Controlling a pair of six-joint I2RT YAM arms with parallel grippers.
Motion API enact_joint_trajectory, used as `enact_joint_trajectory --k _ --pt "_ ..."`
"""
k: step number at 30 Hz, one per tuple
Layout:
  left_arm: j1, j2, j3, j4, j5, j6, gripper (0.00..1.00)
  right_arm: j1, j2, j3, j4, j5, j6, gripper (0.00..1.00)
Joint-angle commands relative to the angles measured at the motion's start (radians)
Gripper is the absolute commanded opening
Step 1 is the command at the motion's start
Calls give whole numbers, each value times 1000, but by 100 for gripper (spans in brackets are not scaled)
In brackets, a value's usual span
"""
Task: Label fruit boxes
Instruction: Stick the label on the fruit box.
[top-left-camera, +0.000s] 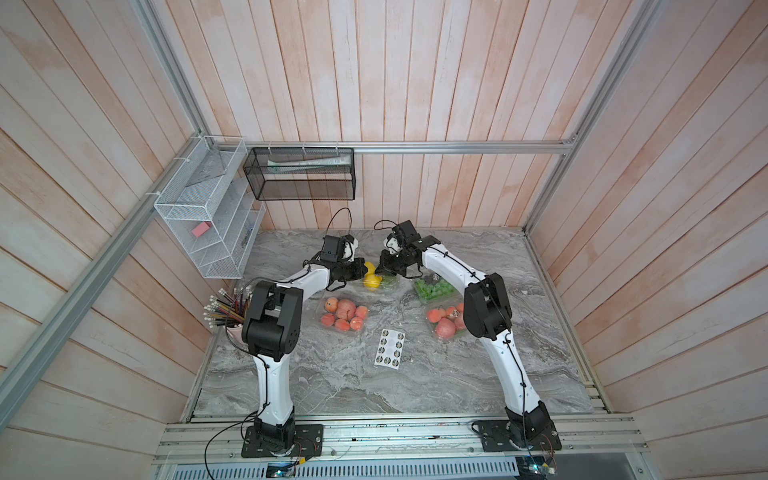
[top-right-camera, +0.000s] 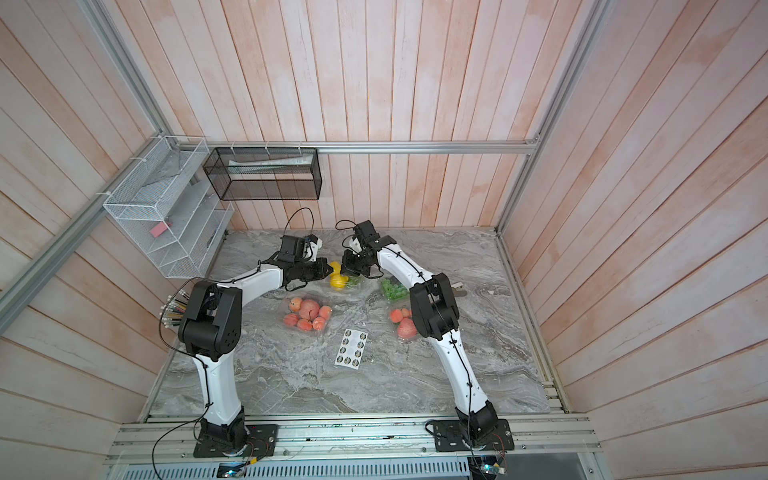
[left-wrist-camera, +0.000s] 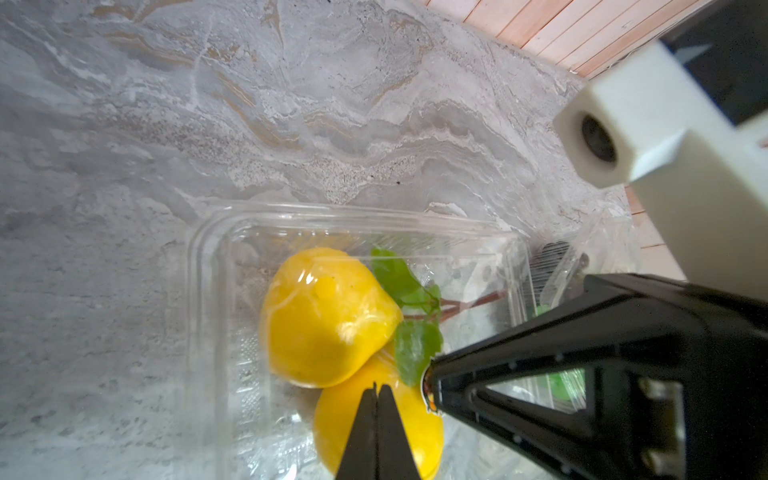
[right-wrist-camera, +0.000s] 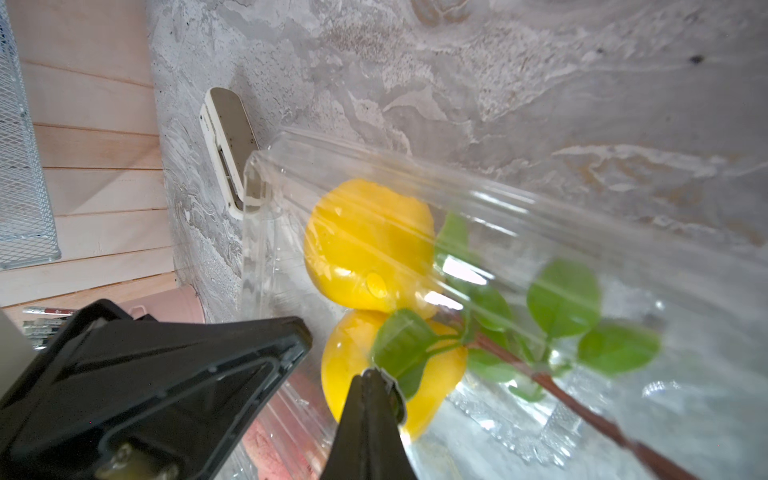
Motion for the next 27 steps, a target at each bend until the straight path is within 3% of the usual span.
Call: enact_joint_trajectory --k 1,17,27 --pt "4 -4 -18 -20 -5 5 5 -9 -6 -33 -61 19 -32 0" --pt "0 -10 -20 -18 -3 1 5 -5 -39 -19 -13 -13 -30 0" --pt "0 -11 -24 -17 -4 2 5 -6 -20 -74 -50 56 -31 0"
